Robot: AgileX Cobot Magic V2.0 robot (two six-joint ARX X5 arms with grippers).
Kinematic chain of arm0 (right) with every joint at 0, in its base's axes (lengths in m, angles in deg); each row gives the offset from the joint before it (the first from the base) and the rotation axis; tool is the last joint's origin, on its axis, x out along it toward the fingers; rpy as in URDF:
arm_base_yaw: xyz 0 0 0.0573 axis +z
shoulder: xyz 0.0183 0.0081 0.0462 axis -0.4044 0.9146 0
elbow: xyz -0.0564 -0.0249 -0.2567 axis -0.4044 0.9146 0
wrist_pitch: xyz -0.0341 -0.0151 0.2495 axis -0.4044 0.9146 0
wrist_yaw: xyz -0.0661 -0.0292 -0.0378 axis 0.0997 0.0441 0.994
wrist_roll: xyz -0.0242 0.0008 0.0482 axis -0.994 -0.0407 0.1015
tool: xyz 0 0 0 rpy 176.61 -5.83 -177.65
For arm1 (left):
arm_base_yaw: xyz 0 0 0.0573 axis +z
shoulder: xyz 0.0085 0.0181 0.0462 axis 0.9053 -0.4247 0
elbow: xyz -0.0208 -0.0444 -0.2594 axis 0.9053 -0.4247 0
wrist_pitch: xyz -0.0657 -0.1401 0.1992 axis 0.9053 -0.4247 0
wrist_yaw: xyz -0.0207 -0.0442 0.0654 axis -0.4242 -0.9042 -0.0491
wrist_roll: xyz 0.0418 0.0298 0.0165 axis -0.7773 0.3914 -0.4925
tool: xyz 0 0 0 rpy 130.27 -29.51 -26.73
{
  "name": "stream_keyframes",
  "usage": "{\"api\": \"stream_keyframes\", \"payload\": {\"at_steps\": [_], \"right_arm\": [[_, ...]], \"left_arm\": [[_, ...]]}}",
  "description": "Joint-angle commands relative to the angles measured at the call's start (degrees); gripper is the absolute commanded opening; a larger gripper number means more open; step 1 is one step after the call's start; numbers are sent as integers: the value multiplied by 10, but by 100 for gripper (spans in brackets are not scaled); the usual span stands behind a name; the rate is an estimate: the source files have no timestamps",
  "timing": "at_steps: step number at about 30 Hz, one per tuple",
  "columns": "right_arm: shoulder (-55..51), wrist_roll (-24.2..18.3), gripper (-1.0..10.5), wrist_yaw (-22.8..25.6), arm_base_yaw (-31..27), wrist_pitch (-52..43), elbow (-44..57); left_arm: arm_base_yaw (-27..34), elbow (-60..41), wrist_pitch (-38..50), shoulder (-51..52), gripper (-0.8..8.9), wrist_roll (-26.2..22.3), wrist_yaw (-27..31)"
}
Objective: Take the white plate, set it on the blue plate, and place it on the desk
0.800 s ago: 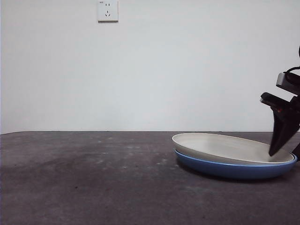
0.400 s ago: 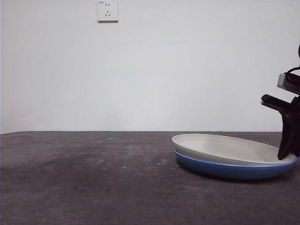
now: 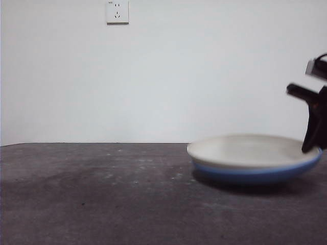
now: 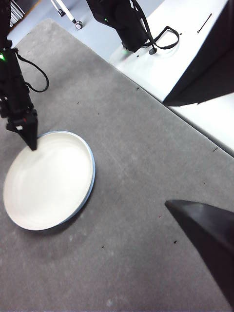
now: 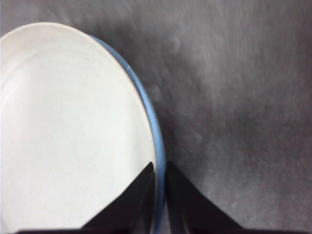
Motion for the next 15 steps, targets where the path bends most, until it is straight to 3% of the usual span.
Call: {"api": "stream_keyframes", "payload": {"at_steps": [1, 6, 15], "right_arm": [[-20, 25, 12, -22, 1, -9, -7], [-48, 35, 12, -26, 20, -8, -11], [-45, 66, 12, -5, 106, -26, -21]], "left_arm": [[-3, 6, 7, -4, 310, -5, -1], [-3, 6, 7, -4, 310, -5, -1], [-3, 6, 7, -4, 310, -5, -1]]}}
